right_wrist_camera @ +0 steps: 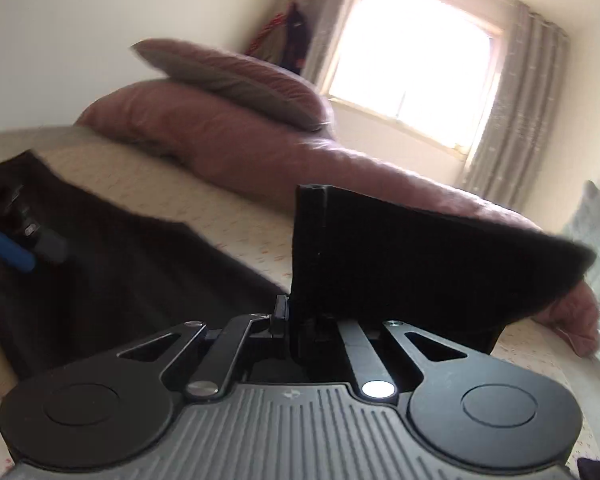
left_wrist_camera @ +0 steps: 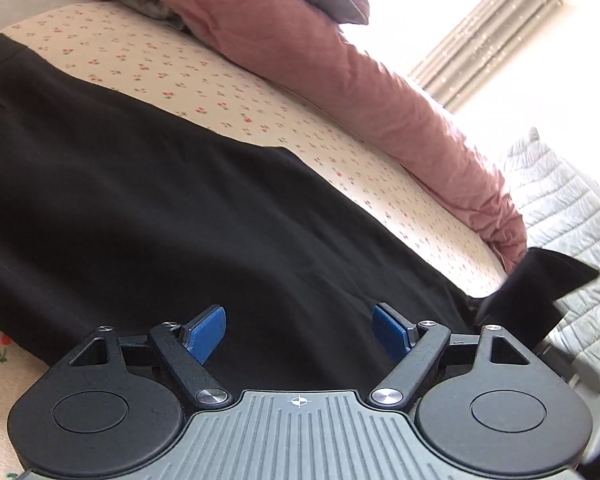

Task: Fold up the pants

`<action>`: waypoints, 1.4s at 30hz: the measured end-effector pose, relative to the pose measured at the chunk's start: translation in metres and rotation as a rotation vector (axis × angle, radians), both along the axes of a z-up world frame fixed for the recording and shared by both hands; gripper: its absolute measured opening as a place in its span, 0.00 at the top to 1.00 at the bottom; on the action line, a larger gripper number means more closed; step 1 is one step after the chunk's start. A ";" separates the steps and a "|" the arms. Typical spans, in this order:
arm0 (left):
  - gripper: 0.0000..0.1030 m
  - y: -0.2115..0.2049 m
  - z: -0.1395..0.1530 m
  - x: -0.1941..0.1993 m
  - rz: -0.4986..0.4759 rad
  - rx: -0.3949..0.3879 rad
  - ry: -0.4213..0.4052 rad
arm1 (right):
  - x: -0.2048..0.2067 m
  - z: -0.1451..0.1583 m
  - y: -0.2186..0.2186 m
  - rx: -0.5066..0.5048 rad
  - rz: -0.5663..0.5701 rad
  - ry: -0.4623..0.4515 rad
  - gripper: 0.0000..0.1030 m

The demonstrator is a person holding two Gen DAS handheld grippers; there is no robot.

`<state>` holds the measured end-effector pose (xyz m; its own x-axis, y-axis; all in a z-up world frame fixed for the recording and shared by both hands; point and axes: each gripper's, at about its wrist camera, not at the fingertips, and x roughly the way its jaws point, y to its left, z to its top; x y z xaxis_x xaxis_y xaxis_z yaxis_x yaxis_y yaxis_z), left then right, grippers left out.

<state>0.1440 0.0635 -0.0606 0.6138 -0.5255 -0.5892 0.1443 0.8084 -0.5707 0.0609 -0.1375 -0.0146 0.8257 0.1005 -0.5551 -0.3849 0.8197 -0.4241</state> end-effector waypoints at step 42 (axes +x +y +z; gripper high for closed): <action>0.20 -0.061 0.005 0.005 -0.177 0.057 -0.035 | -0.130 -0.017 -0.327 1.367 -1.458 -0.277 1.00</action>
